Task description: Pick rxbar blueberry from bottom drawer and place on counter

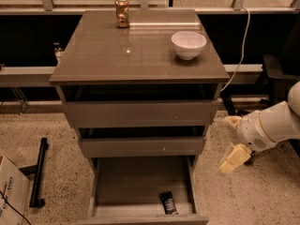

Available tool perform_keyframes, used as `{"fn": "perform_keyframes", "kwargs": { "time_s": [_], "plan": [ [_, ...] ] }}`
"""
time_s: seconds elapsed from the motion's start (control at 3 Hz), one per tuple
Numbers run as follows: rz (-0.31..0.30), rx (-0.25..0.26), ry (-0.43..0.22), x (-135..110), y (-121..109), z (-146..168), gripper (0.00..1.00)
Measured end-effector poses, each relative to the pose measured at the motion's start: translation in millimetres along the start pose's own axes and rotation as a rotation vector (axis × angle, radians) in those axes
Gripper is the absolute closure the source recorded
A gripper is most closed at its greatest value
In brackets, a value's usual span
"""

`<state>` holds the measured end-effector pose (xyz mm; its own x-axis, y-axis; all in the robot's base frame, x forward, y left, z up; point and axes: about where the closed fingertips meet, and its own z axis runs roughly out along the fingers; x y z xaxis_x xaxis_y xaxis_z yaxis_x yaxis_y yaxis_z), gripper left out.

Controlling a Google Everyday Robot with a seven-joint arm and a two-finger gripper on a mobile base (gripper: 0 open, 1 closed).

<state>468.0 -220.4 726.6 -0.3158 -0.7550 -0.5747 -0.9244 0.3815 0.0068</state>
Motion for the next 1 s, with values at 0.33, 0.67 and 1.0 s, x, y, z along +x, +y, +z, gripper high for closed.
{"fn": "perform_keyframes", "kwargs": {
  "time_s": [0.33,0.67,1.0],
  "plan": [
    [0.025,-0.032,-0.033,25,-10,32,0.00],
    [0.025,-0.032,-0.033,25,-10,32,0.00],
    [0.023,-0.074,-0.074,24,-5,57,0.00]
  ]
}}
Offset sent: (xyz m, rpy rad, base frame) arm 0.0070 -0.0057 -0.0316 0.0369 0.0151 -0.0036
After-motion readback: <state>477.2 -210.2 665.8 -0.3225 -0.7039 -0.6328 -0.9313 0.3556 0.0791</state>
